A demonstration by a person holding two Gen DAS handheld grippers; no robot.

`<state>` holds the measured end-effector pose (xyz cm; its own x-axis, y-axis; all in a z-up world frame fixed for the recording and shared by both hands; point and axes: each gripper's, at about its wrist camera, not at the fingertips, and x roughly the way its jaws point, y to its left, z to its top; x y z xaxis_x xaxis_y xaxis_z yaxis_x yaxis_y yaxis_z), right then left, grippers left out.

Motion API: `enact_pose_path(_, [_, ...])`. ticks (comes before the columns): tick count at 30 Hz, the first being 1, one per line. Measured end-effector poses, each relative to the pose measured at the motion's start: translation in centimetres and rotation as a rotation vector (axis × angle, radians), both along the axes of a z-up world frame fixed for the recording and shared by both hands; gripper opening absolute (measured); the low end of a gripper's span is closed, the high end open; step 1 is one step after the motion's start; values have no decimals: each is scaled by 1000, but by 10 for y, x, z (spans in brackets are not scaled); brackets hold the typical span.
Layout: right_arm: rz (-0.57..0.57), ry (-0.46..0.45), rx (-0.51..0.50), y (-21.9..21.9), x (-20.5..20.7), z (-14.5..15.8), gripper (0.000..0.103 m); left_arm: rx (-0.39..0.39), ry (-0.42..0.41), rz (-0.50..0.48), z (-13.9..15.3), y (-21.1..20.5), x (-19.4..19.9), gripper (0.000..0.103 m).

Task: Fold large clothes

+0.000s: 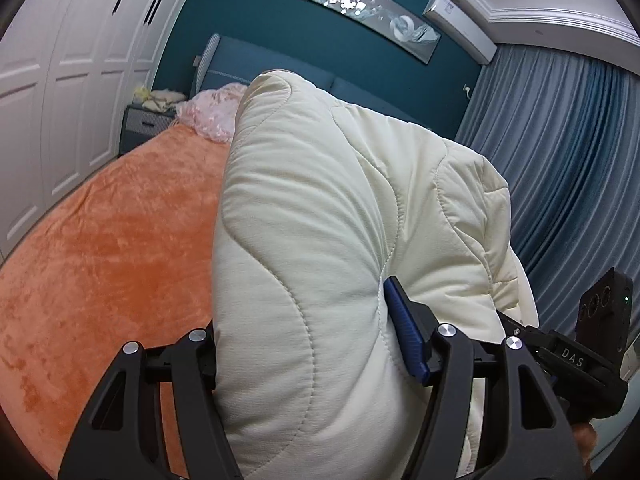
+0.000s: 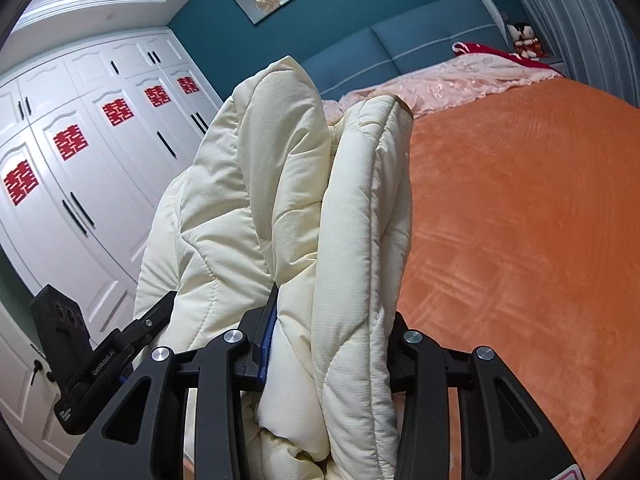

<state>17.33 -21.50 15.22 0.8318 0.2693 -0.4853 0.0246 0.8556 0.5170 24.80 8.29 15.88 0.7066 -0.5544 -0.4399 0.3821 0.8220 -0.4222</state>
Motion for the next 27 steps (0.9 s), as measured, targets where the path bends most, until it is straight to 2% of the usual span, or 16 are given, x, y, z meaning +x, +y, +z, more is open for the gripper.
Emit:
enact_pose_path(8, [-30, 171, 19, -15, 45, -85, 37, 39, 179, -17, -93, -19, 50, 61])
enact_pose_path(15, [-44, 333, 26, -20, 70, -159, 38, 72, 348, -27, -173, -32, 74, 62])
enact_pose_path(17, [-48, 367, 35, -20, 72, -177, 44, 86, 384, -22, -192, -33, 77, 65])
enact_pose_path(20, [-54, 342, 51, -20, 69, -186, 53, 64, 372, -12, -200, -28, 75, 71])
enact_pose_path(22, [-55, 345, 54, -22, 68, -187, 56, 78, 370, -2, -198, -27, 73, 76])
enact_pose_path(25, [-51, 376, 78, -30, 66, -177, 58, 125, 364, 27, -183, -25, 69, 78])
enact_pose_path(27, [-44, 382, 91, -38, 58, -165, 58, 193, 332, 66, -162, -22, 58, 80])
